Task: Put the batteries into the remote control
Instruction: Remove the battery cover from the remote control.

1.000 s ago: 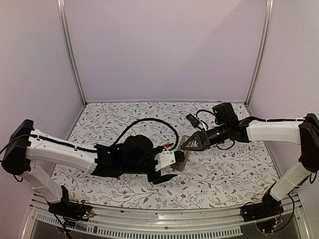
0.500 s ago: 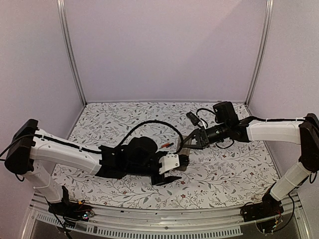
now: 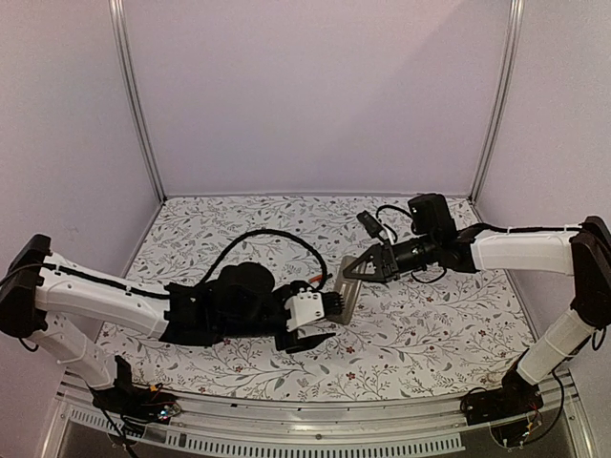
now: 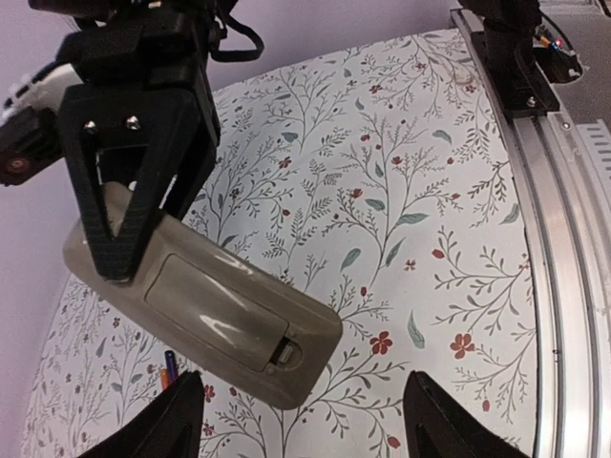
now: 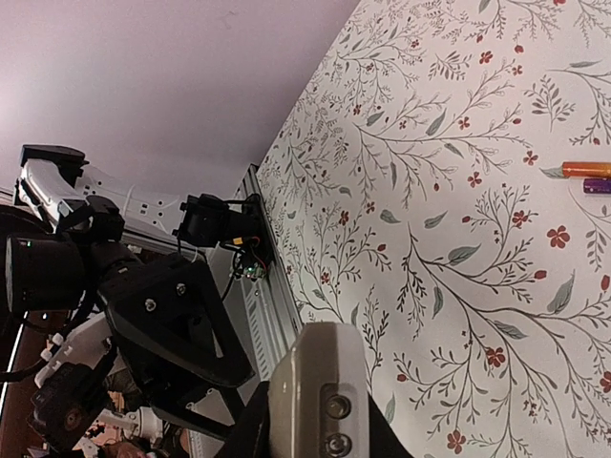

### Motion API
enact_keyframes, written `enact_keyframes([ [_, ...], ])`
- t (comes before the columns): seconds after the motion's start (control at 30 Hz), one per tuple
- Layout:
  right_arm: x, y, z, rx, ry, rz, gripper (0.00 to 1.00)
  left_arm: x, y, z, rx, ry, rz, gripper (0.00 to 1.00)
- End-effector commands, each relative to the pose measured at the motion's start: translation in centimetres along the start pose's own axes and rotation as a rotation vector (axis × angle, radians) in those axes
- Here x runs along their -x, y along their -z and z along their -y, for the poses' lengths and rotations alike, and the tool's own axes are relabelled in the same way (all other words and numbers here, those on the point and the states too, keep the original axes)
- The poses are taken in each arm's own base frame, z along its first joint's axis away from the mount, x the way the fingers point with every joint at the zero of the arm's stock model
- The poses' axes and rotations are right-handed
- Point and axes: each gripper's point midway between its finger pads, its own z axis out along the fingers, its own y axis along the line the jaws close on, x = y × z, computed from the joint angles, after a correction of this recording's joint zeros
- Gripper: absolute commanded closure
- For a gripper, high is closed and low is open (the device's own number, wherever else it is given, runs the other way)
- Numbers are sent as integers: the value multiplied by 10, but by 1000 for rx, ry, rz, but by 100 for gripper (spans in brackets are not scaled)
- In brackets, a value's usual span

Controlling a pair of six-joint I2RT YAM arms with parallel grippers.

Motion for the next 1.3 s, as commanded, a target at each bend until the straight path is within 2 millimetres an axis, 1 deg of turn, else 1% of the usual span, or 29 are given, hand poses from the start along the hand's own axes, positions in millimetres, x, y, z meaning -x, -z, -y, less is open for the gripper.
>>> enact_keyframes([
  [0.0,-5,-4,5,17,-32,-19,100,5,18,-21,99,-95,13,29],
  [0.17,-11,-10,9,23,-82,-46,100,10,22,-23,105,-179,10,37],
  [0.23,-14,-13,11,26,-101,-58,100,8,18,-22,93,-216,-13,40],
  [0.33,-18,-16,15,23,-125,-72,100,-1,8,-15,50,-266,-65,47],
  [0.4,-20,-17,16,22,-135,-78,100,-2,2,-12,33,-286,-75,50],
  [0.57,-23,-19,18,22,-148,-89,100,-1,-6,-4,-15,-301,-72,51],
  [0.73,-26,-22,16,31,-149,-103,100,-6,-12,0,-38,-315,-93,53],
  [1.27,-29,-24,8,59,-141,-122,100,-16,-21,0,-38,-360,-135,54],
])
